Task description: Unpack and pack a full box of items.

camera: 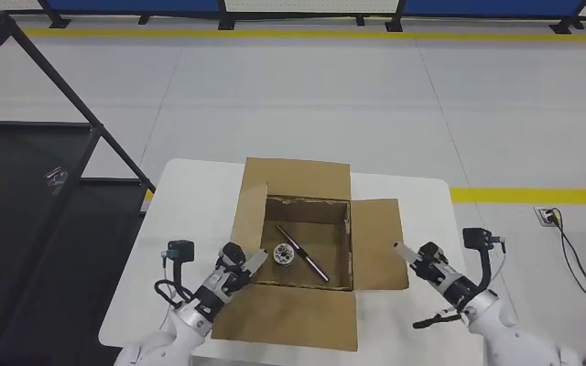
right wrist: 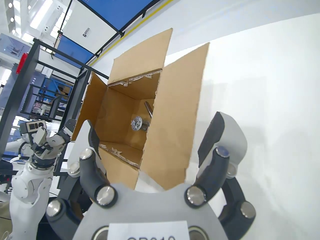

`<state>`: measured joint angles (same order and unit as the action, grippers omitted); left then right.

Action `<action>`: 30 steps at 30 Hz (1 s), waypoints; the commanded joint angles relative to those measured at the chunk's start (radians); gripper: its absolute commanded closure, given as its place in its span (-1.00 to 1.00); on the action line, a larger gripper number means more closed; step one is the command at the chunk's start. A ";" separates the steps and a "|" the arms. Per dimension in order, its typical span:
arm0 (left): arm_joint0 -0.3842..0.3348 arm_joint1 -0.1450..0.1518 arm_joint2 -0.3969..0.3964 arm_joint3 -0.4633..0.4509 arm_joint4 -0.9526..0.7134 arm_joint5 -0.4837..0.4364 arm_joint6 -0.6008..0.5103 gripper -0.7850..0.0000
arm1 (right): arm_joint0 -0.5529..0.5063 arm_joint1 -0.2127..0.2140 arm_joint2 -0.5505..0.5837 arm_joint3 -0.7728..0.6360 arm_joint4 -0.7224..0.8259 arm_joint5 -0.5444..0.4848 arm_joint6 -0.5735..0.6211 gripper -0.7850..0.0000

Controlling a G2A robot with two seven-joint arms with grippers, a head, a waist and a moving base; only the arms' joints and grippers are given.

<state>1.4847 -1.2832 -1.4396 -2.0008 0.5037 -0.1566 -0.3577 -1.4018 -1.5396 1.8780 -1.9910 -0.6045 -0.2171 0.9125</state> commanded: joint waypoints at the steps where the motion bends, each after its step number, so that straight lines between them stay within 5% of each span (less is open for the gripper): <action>1: -0.015 -0.002 0.022 0.012 0.001 0.018 -0.001 -1.00 | 0.011 0.007 0.016 0.046 0.038 0.005 0.020 -1.00; 11: -0.057 -0.005 0.089 0.048 0.036 0.093 -0.009 -1.00 | 0.085 0.043 0.008 0.200 0.172 -0.057 0.118 -1.00; 19: -0.061 -0.005 0.100 0.061 0.038 0.107 -0.008 -1.00 | 0.122 0.073 -0.004 0.254 0.464 -0.214 0.273 -1.00; 30: -0.053 -0.002 0.090 0.078 0.018 0.106 0.003 -1.00 | 0.209 0.102 -0.141 0.248 0.548 -0.198 0.346 -1.00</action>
<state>1.4311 -1.2852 -1.3490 -1.9230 0.5237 -0.0515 -0.3556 -1.2015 -1.4392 1.7499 -1.7409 -0.0476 -0.4207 1.2588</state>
